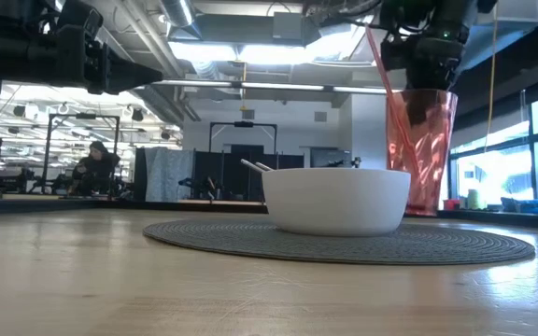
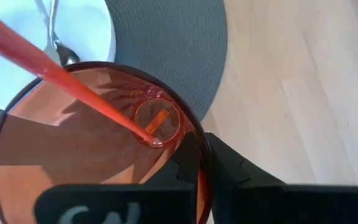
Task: Pick & Place Utensil
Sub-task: Put the orange cup on the right of the table mat
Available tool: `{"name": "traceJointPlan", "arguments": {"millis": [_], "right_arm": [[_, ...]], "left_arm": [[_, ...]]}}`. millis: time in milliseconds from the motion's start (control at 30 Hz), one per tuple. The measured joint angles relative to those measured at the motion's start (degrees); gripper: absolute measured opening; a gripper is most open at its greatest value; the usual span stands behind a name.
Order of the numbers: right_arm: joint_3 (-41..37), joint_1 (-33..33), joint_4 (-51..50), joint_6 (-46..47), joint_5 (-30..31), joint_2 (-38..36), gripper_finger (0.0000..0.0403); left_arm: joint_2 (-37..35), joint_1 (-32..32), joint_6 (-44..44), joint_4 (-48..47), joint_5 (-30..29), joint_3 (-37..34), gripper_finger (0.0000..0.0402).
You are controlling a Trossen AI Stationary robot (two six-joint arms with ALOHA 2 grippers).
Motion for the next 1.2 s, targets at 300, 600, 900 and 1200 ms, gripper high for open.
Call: {"name": "traceJointPlan", "arguments": {"millis": [300,600,900,1200], "right_arm": [[-0.28,-1.07,-0.52,0.38,-0.03,2.52,0.0013],[-0.04,-1.07,2.54,-0.94,-3.36,7.62,0.0015],[0.62,-1.02,2.48,-0.73,-3.92,5.85,0.0058],[1.23,-1.0,1.74,-0.72,-3.89,5.53,0.0134]], "left_arm": [[0.0,0.01,0.0,0.0,0.0,0.0,0.0006],[0.0,0.01,0.0,-0.01,-0.02,0.0,0.0006],[-0.02,-0.01,-0.02,-0.02,-0.03,0.0,0.0006],[0.0,0.01,-0.02,-0.02,-0.02,0.0,0.0006]]}}
